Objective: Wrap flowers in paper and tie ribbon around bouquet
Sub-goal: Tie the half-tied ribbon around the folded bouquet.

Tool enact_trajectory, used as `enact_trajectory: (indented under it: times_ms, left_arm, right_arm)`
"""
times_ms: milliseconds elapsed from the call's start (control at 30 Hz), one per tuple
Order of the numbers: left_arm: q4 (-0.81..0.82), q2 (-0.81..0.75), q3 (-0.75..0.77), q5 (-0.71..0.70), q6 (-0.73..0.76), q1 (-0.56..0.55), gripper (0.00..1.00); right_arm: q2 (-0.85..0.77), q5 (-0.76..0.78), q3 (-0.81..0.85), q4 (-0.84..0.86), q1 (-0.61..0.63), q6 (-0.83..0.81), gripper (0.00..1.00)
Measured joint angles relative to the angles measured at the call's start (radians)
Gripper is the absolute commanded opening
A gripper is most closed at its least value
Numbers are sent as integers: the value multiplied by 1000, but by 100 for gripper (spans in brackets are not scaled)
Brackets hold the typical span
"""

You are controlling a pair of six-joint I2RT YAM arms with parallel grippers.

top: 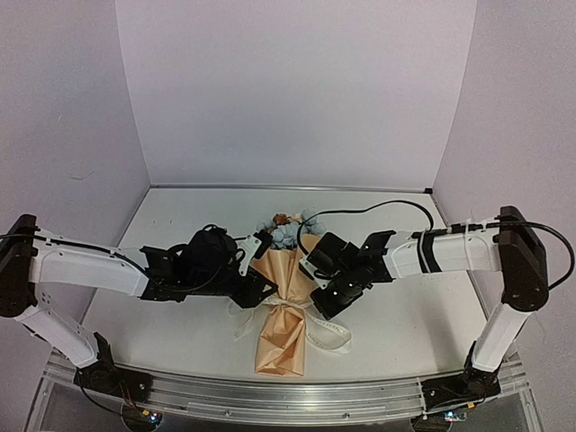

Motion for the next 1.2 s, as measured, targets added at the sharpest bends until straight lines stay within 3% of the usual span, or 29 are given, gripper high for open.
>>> enact_trajectory:
  times_ms: [267, 533, 1200]
  left_arm:
    - [-13, 183, 135, 2, 87, -13, 44]
    - [-25, 297, 178, -29, 182, -32, 42]
    - [12, 361, 253, -152, 256, -74, 46]
  right_arm:
    - [-15, -4, -49, 26, -29, 98, 0]
    - [-20, -66, -102, 116, -67, 236, 0]
    - [-20, -97, -125, 197, -69, 347, 0]
